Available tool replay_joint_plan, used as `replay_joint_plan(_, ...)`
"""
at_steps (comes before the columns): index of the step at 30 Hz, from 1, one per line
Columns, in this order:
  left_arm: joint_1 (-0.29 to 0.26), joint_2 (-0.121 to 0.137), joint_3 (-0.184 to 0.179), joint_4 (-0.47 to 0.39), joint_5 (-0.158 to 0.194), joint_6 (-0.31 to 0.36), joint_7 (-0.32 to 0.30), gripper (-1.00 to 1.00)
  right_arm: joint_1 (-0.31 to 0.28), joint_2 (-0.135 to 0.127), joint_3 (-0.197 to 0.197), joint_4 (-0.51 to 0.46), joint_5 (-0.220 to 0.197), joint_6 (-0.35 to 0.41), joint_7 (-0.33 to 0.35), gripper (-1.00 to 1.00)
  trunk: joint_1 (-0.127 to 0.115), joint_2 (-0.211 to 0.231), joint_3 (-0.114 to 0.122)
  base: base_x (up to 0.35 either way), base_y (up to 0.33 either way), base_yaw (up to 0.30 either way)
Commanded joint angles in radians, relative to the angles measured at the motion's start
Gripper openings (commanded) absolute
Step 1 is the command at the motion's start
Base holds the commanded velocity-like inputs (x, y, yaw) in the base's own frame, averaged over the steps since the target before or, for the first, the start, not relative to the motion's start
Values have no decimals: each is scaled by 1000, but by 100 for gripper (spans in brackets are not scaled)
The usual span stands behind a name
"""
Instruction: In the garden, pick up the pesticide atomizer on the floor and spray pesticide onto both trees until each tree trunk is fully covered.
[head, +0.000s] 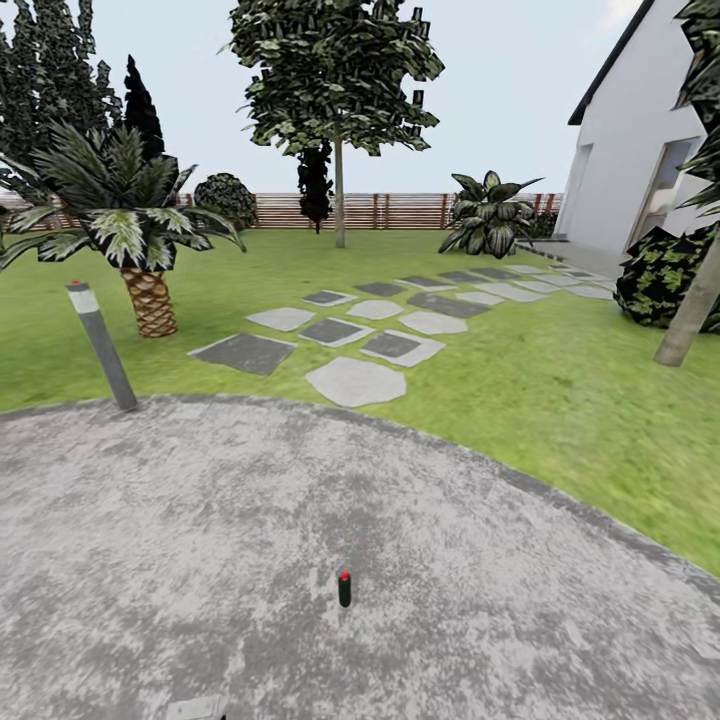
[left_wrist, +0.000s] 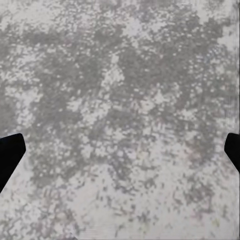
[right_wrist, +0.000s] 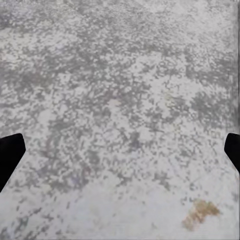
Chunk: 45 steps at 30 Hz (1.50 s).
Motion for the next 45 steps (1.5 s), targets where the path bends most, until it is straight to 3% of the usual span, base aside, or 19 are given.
replay_joint_plan(1, -1, 0, -1, 1, 8, -3, -1, 100, -1, 0, -1, 1, 6, -3, 1, 100, 0, 0, -1, 284, -207, 0)
replay_joint_plan(45, -1, 0, 0, 1, 8, -3, 0, 100, -1, 0, -1, 1, 6, -3, 1, 100, 0, 0, -1, 231, -245, 0)
